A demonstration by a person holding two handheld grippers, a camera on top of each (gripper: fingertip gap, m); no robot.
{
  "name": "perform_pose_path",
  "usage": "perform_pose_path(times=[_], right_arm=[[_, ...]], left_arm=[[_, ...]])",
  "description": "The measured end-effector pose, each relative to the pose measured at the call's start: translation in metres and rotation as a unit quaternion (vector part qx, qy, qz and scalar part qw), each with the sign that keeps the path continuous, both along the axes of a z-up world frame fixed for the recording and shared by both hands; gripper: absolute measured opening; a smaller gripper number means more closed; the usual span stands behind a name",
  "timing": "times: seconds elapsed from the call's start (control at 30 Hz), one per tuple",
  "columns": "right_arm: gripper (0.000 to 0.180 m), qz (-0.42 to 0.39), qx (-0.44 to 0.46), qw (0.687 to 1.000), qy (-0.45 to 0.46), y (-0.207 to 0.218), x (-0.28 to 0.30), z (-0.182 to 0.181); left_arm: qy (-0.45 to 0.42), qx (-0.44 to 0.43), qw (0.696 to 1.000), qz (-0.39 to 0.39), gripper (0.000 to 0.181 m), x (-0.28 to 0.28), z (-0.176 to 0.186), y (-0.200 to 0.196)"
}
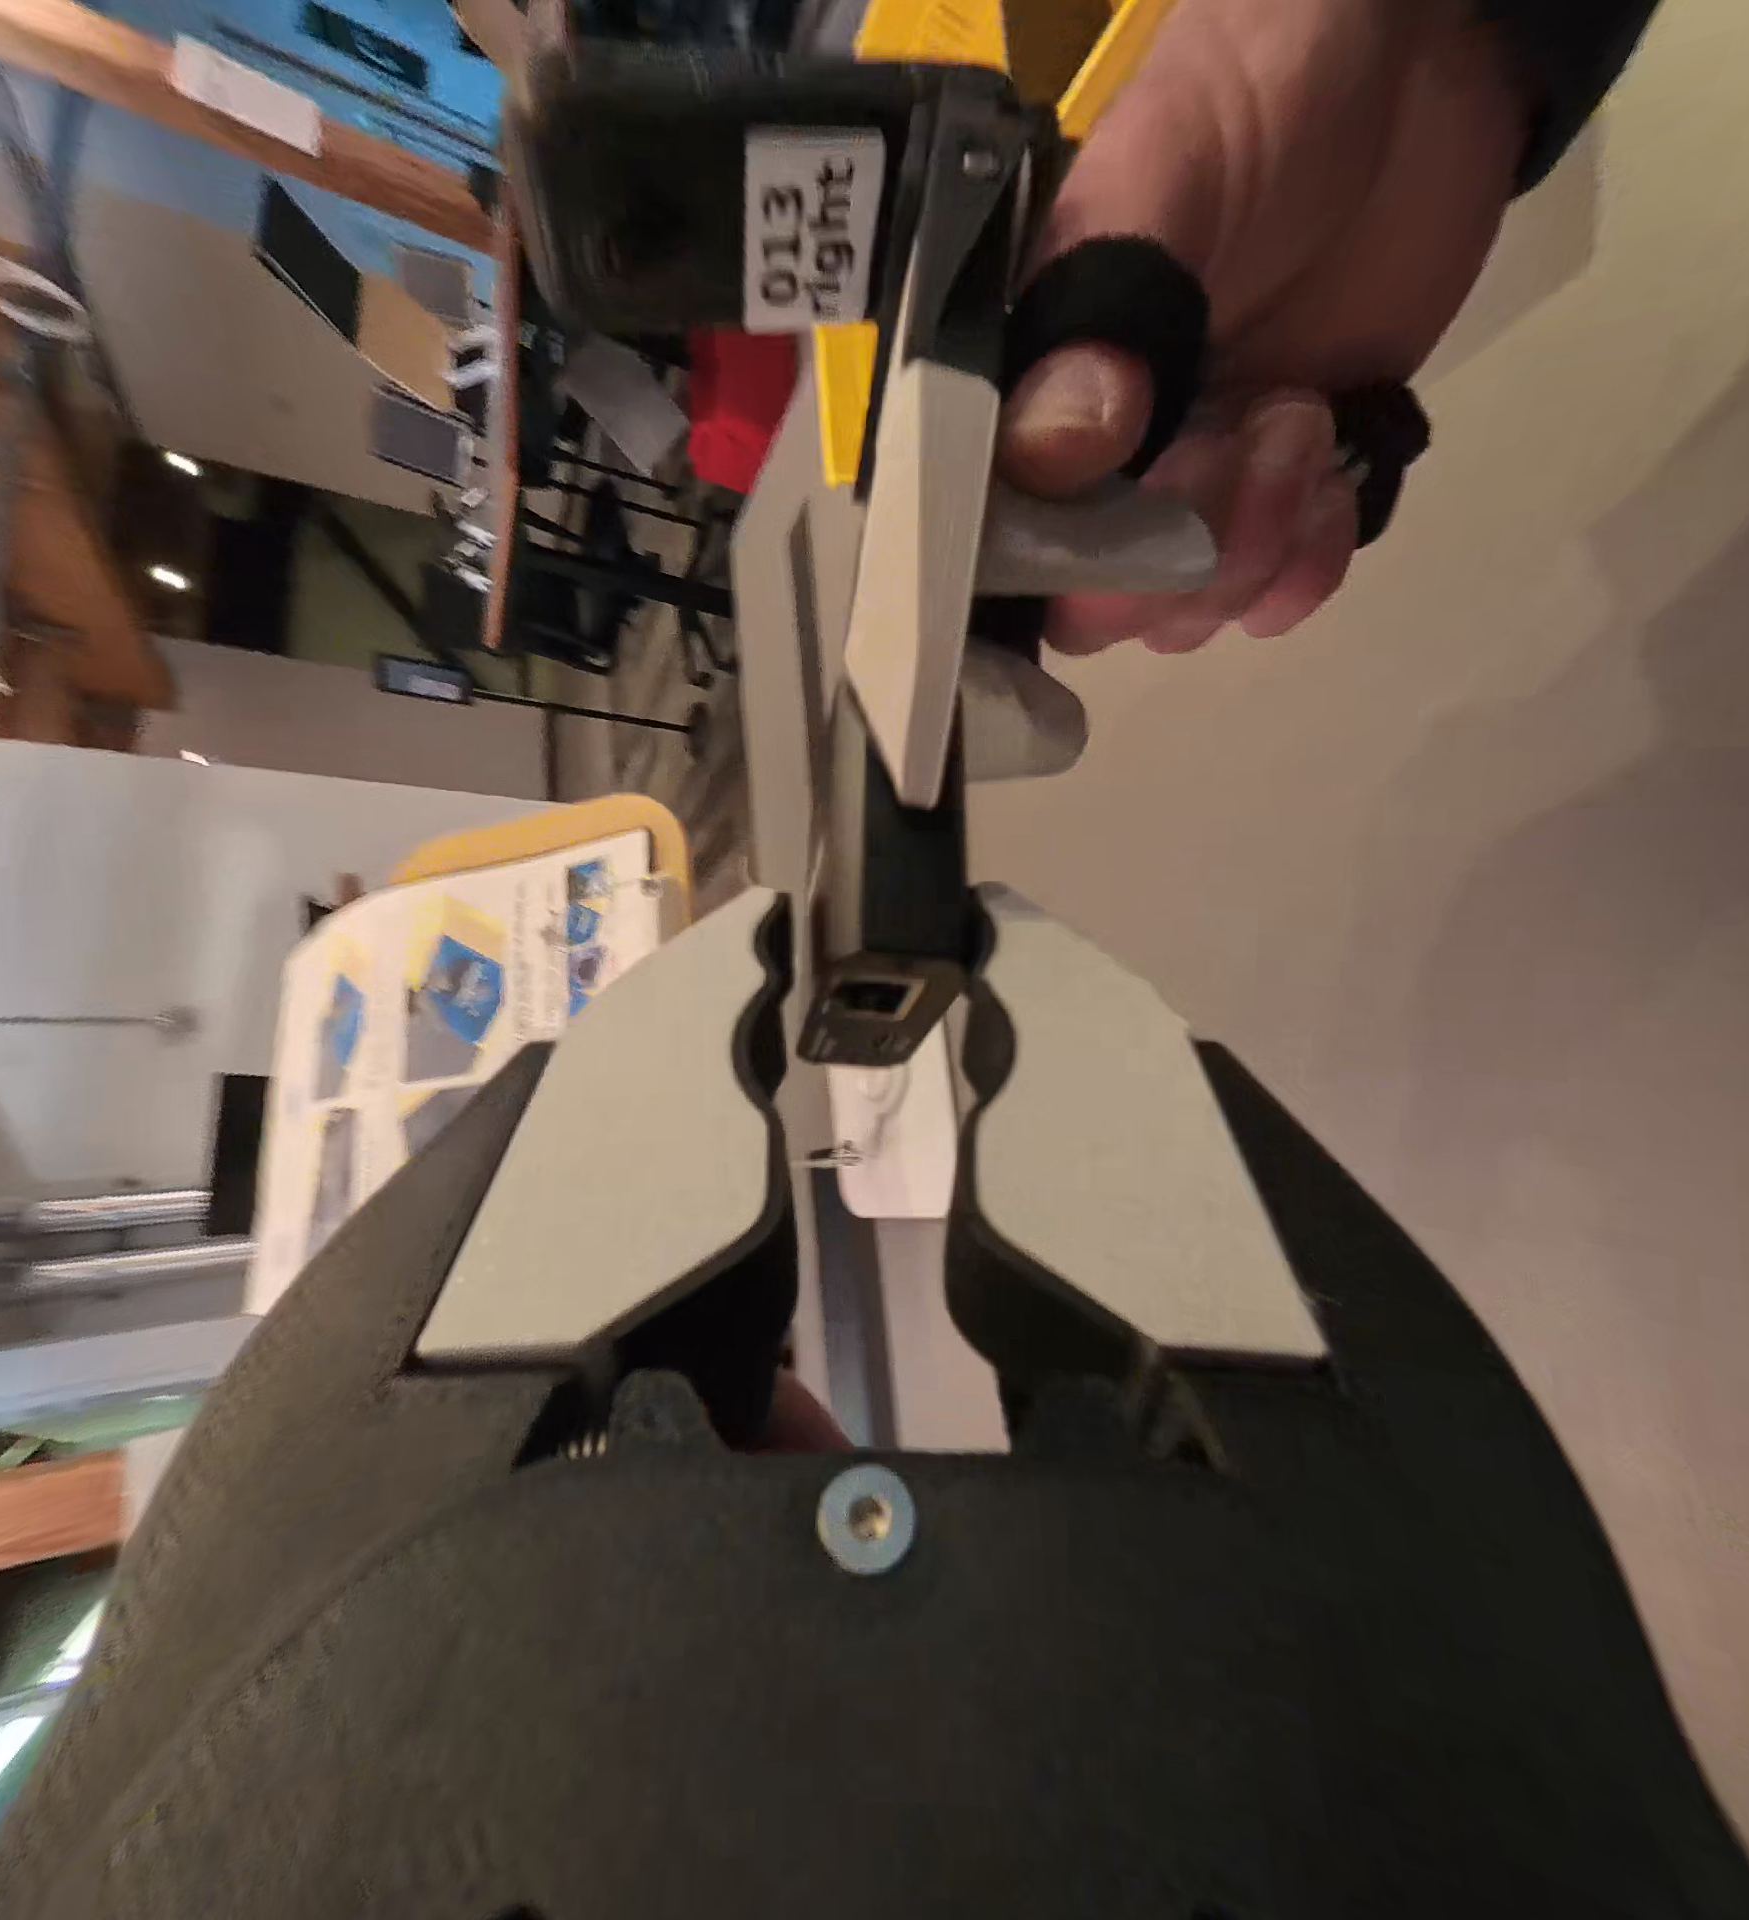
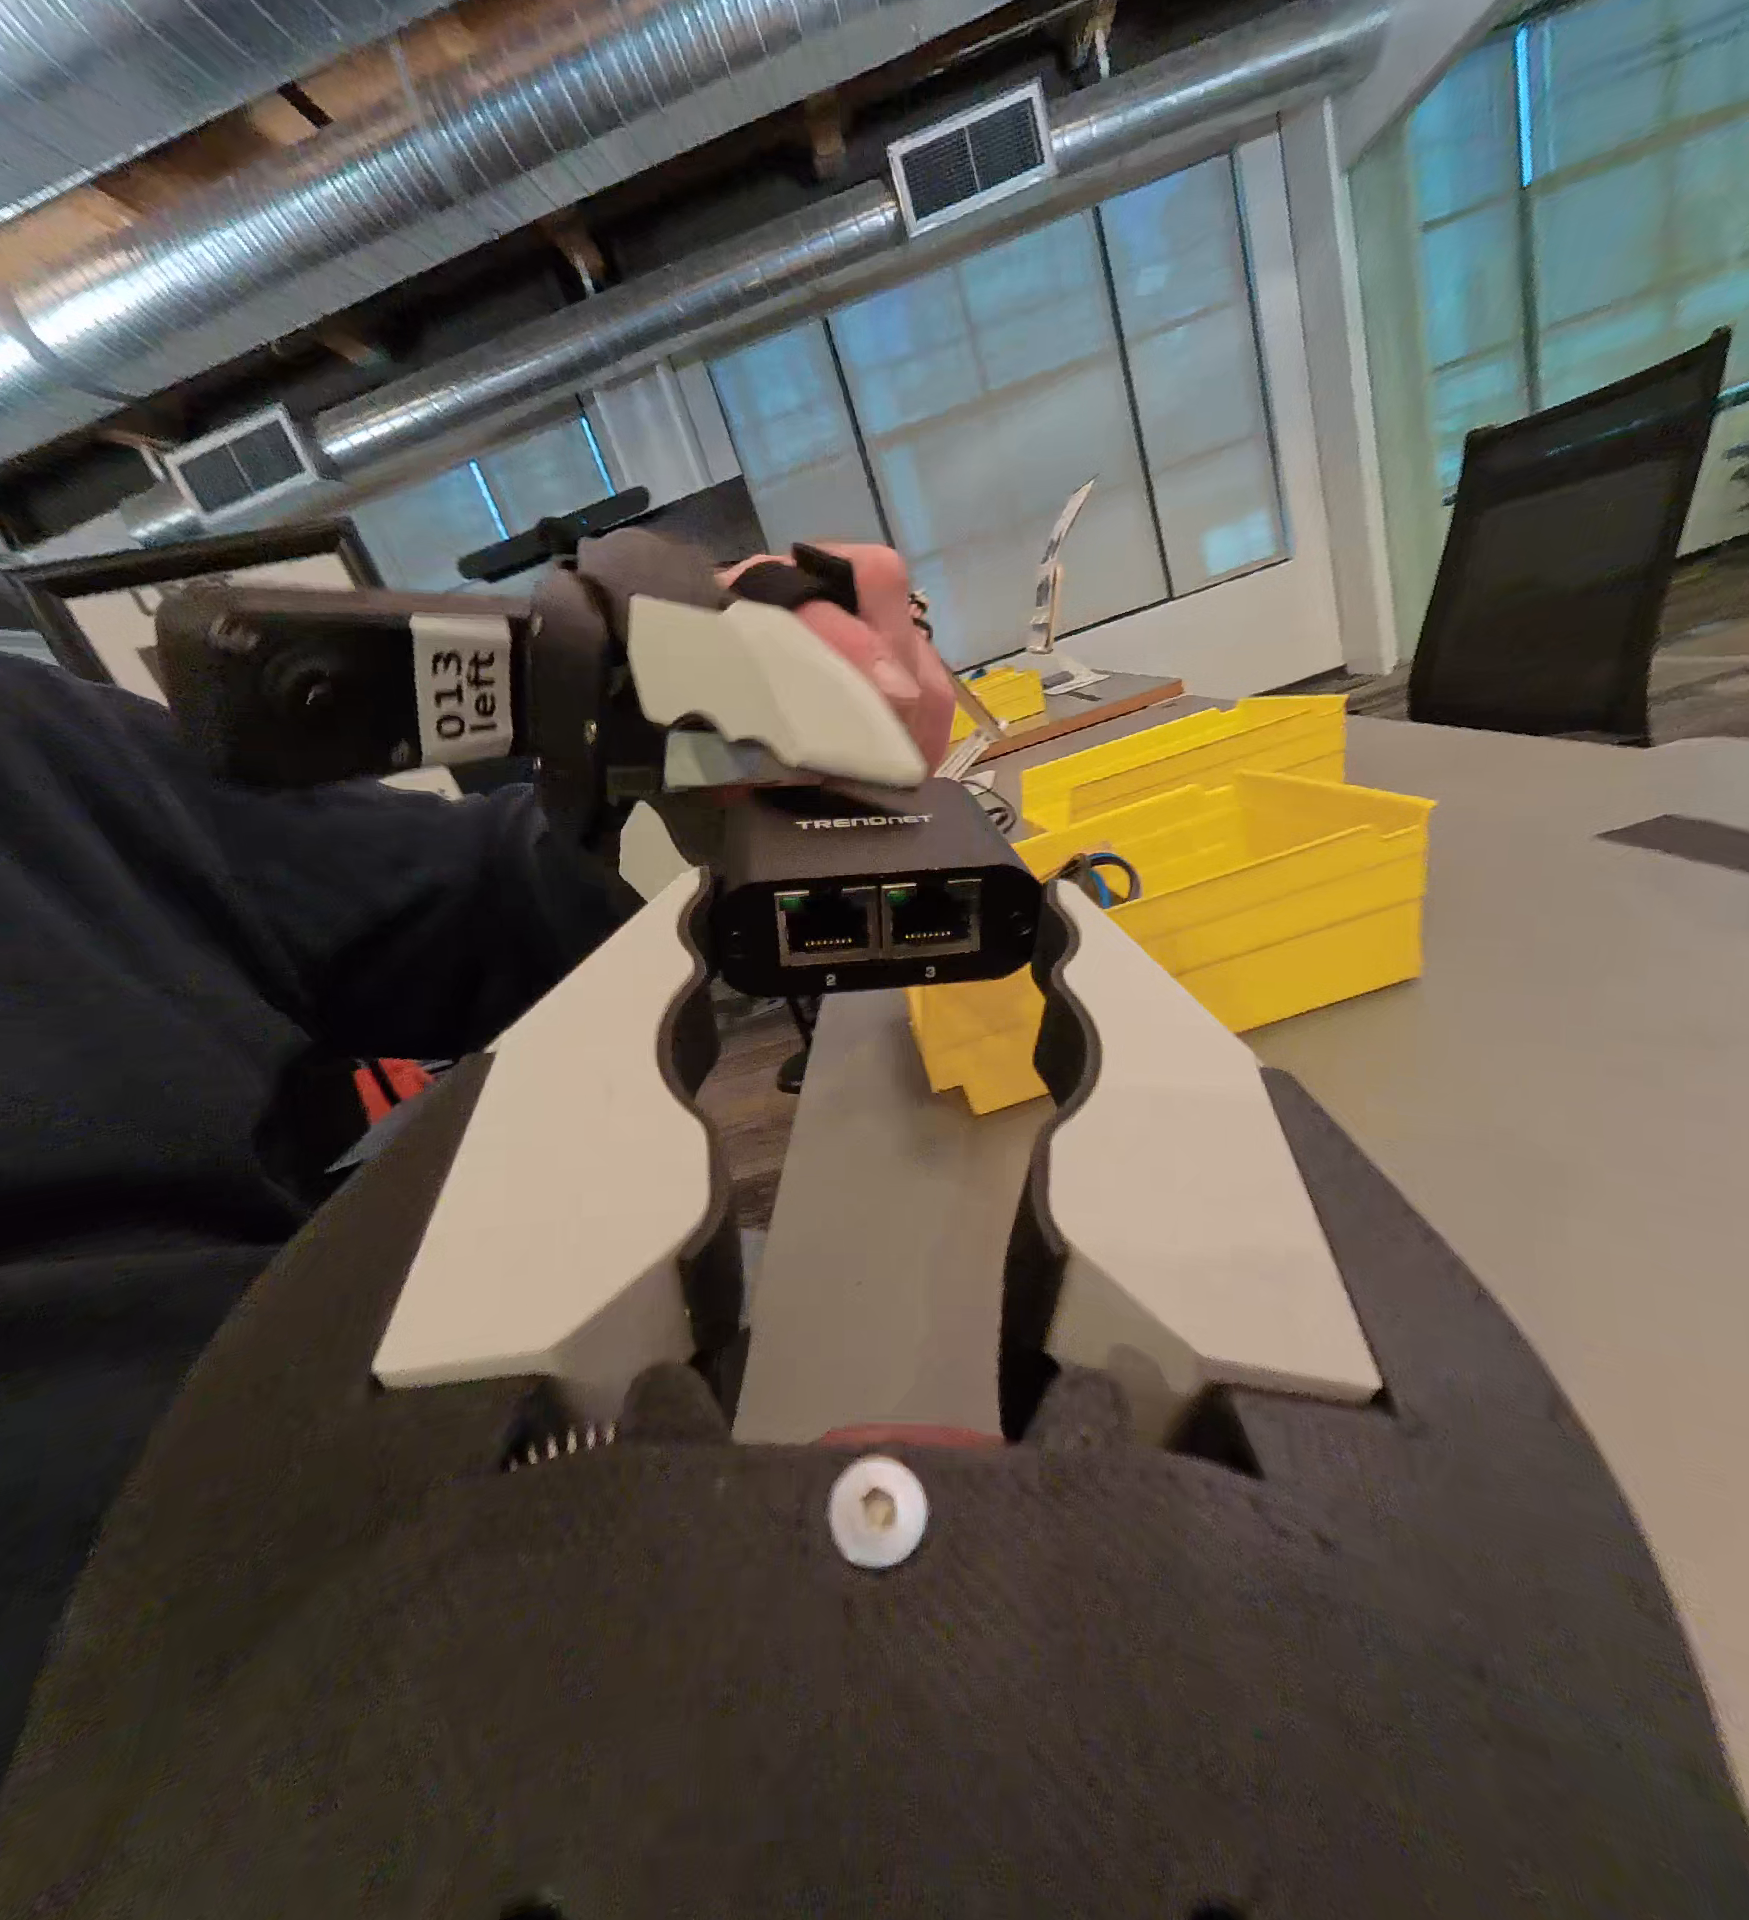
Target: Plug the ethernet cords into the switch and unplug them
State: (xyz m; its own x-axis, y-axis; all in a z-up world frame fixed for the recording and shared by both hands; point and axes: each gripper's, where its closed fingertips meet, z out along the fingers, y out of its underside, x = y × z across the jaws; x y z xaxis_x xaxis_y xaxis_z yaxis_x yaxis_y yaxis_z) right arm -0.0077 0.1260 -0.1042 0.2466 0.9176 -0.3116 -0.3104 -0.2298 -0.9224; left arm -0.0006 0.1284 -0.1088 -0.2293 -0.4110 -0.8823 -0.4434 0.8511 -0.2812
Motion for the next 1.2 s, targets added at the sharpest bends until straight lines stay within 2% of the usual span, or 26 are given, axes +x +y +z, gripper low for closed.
perform_pose_path(times=[0.07,0.2,0.3,0.37,0.57,0.6,0.67,0.7,0.77,0.83,0.97,1.1,1.2], right_arm=[[0.059,0.012,-0.008,1.0,0.018,-0.003,-0.001,0.003],[0.059,0.02,-0.009,0.999,0.028,-0.006,-0.003,0.009],[0.078,0.027,-0.015,0.999,0.02,-0.008,-0.012,0.008],[0.067,0.043,-0.006,0.999,0.013,-0.014,-0.019,0.008],[0.065,0.044,0.013,0.999,-0.007,-0.017,-0.02,0.006],[0.065,0.043,0.015,0.999,-0.001,-0.016,-0.019,0.008],[0.065,0.044,0.02,0.999,0.023,-0.016,-0.013,0.014],[0.064,0.047,0.018,0.998,0.038,-0.016,-0.008,0.017],[0.064,0.051,0.021,0.996,0.063,-0.017,0.001,0.022],[0.064,0.052,0.025,0.995,0.077,-0.018,0.008,0.025],[0.064,0.051,0.03,0.995,0.084,-0.019,0.015,0.027],[0.064,0.048,0.03,0.995,0.088,-0.018,0.018,0.026],[0.065,0.046,0.026,0.995,0.08,-0.016,0.017,0.023]], left_arm=[[-0.017,0.036,0.999,-0.002,0.024,0.002,0.004,-0.004],[-0.024,0.049,0.998,-0.009,0.024,0.0,0.009,-0.01],[-0.009,0.05,0.999,-0.015,0.024,0.001,0.006,-0.017],[-0.003,0.062,0.998,-0.013,0.024,0.002,0.003,-0.019],[-0.006,0.063,0.998,-0.014,0.024,0.002,0.003,-0.021],[-0.007,0.06,0.998,-0.006,0.027,0.002,0.004,-0.019],[-0.023,0.053,0.998,0.012,0.057,0.0,0.014,-0.015],[-0.029,0.045,0.998,0.019,0.064,-0.004,0.019,-0.014],[-0.043,0.036,0.998,0.034,0.065,-0.013,0.028,-0.01],[-0.051,0.036,0.996,0.058,0.065,-0.027,0.034,-0.005],[-0.059,0.022,0.991,0.117,0.049,-0.071,0.04,0.009],[-0.064,0.009,0.974,0.216,0.041,-0.146,0.045,0.042],[-0.042,0.002,0.953,0.299,0.045,-0.213,0.036,0.064]])
